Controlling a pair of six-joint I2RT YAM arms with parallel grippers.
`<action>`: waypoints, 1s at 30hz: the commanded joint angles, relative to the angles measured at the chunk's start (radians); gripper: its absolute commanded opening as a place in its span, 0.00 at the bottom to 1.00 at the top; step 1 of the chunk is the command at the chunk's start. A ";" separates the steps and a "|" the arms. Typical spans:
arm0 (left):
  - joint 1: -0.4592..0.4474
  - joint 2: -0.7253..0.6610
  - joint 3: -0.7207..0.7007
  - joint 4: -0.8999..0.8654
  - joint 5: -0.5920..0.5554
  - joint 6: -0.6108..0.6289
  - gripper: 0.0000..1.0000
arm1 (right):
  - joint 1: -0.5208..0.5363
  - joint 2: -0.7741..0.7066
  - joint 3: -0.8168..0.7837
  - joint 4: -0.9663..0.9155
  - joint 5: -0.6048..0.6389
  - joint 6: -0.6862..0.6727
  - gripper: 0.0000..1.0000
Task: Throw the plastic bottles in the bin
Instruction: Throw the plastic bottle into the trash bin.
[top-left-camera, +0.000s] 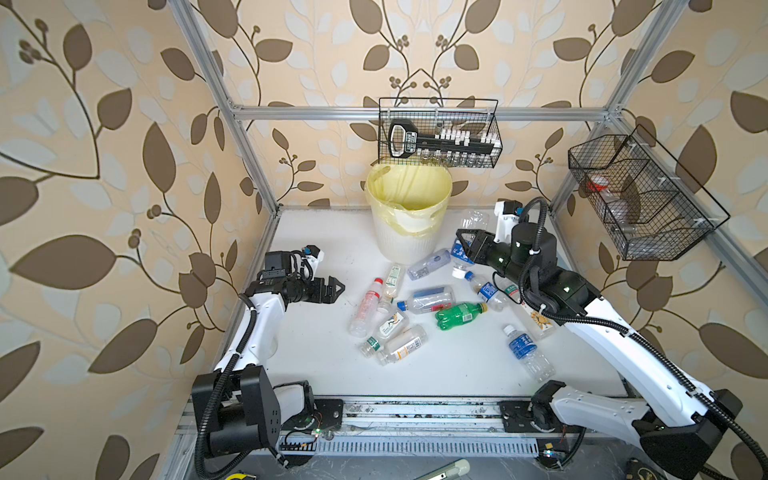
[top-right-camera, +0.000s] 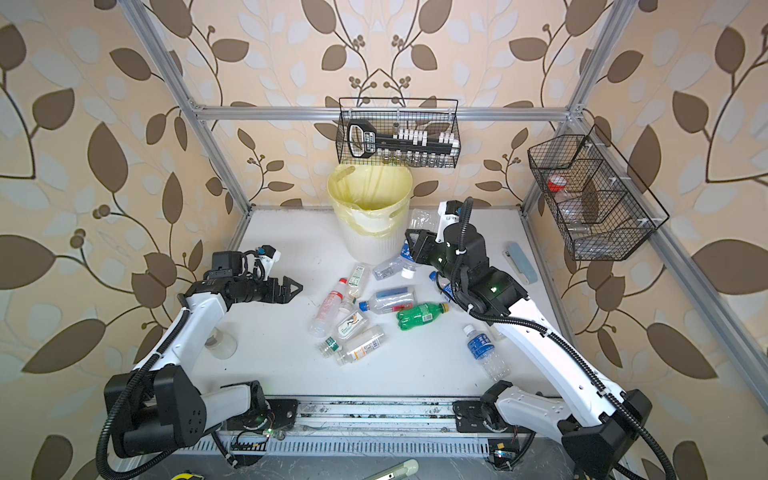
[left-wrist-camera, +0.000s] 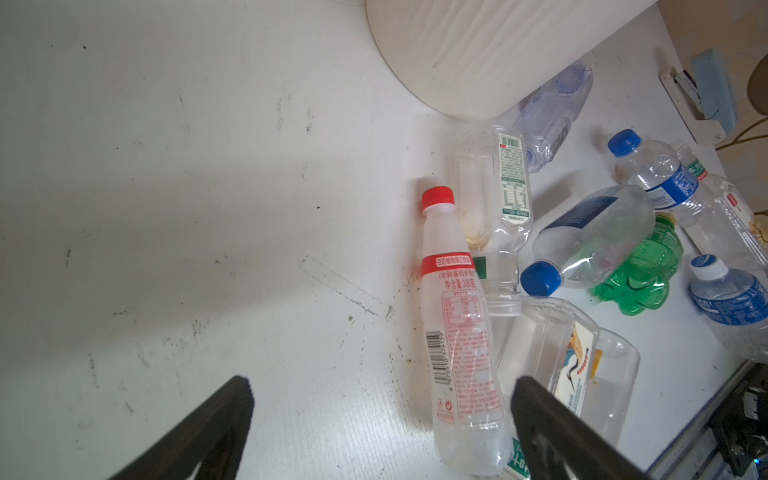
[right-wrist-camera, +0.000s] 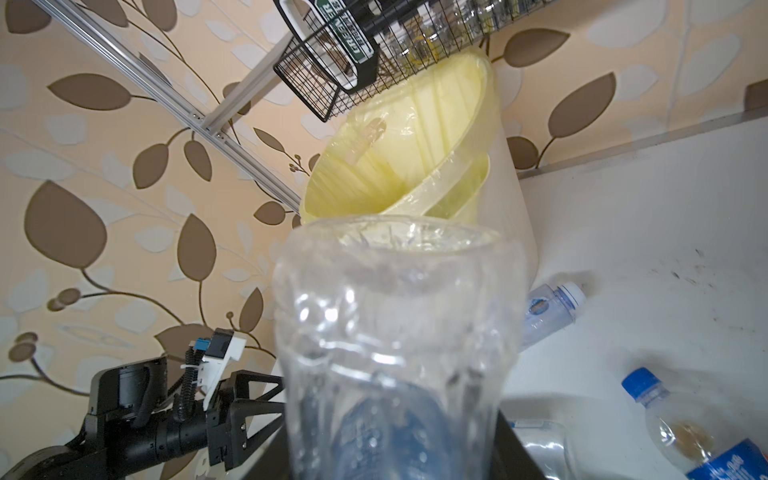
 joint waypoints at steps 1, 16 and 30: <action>0.011 -0.007 0.039 -0.011 0.044 0.008 0.99 | 0.004 0.028 0.055 0.020 0.009 -0.037 0.37; 0.025 0.003 0.049 -0.026 0.034 0.013 0.99 | 0.046 -0.064 -0.106 0.163 0.098 -0.051 0.37; 0.053 0.009 0.064 -0.044 0.026 0.009 0.99 | -0.081 0.880 1.184 -0.088 -0.052 -0.088 1.00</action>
